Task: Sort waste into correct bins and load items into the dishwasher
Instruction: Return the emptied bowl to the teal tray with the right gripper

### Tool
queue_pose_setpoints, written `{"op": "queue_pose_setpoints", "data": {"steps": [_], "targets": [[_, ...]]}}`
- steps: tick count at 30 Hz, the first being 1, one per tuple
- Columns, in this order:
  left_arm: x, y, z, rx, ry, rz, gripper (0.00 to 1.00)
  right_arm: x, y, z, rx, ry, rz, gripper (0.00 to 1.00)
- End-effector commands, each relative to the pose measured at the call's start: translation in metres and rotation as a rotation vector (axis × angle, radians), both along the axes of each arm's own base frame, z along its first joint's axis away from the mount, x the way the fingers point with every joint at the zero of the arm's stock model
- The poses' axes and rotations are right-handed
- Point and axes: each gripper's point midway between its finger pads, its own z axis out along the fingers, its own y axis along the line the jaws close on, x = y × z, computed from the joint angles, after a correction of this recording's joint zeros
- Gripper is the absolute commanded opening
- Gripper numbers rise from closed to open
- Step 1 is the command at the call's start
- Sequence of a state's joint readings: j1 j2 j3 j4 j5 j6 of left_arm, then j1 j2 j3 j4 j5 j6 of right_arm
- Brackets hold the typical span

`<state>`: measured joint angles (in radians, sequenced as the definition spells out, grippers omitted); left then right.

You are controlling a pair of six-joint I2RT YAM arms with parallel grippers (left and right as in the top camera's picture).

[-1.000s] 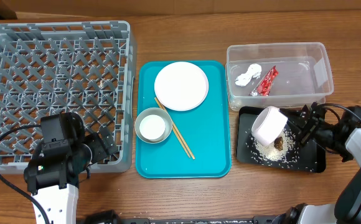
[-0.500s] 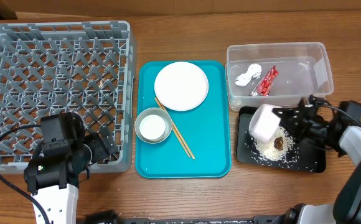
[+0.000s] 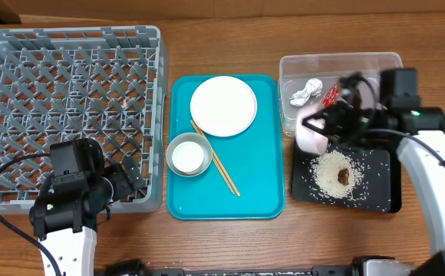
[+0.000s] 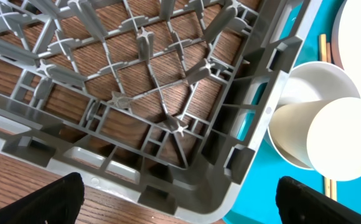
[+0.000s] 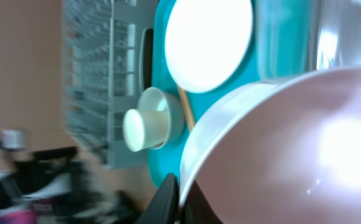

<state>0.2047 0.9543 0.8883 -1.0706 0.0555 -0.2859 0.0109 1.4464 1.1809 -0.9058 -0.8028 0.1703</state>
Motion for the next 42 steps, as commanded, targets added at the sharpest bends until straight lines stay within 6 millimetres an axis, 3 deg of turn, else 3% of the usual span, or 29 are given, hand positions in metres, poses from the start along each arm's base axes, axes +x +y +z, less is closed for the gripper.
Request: {"op": "queue_pose_setpoints", "data": {"steps": [1, 8, 9, 13, 21, 25, 27, 28, 31, 32, 36, 39, 42], "targets": [[0.003, 0.004, 0.007, 0.011, -0.018, 0.015, 1.00, 0.015, 0.015, 0.001, -0.254, -0.158, 0.030, 0.04], [0.003, 0.004, 0.007, 0.011, -0.017, 0.015, 1.00, 0.044, 0.081, -0.002, -0.468, -0.442, 0.089, 0.04], [0.003, 0.004, 0.007, 0.011, -0.017, 0.015, 1.00, 0.052, 0.100, -0.006, -0.496, -0.510, 0.115, 0.04], [0.003, 0.004, 0.007, 0.011, -0.018, 0.015, 1.00, 0.063, 0.137, -0.026, -0.496, -0.589, 0.192, 0.04], [0.003, 0.004, 0.007, 0.010, -0.017, 0.015, 1.00, 0.078, 0.174, -0.094, -0.483, -0.560, 0.256, 0.04], [0.003, 0.003, 0.006, 0.010, -0.015, 0.015, 1.00, 0.079, 0.179, -0.110, -0.478, -0.537, 0.264, 0.05], [0.003, 0.003, 0.006, 0.010, -0.015, 0.015, 1.00, 0.076, 0.183, -0.109, -0.453, -0.532, 0.281, 0.21], [0.003, 0.004, 0.006, 0.010, -0.015, 0.015, 1.00, 0.074, 0.185, -0.105, -0.435, -0.535, 0.291, 0.40], [0.003, 0.004, 0.006, 0.011, -0.015, 0.015, 1.00, 0.069, 0.187, -0.079, -0.413, -0.503, 0.291, 0.50], [0.002, 0.003, 0.006, 0.010, -0.014, 0.015, 1.00, 0.066, 0.184, -0.060, -0.419, -0.483, 0.292, 0.50], [0.002, 0.003, 0.006, 0.011, -0.014, 0.015, 1.00, 0.050, 0.183, -0.024, -0.373, -0.372, 0.270, 0.51], [0.002, 0.003, 0.006, 0.010, -0.014, 0.015, 1.00, 0.029, 0.192, -0.020, -0.296, -0.248, 0.273, 0.56], [0.002, 0.003, 0.006, 0.010, -0.014, 0.015, 1.00, 0.007, 0.198, -0.034, -0.288, -0.141, 0.282, 0.56]]}}
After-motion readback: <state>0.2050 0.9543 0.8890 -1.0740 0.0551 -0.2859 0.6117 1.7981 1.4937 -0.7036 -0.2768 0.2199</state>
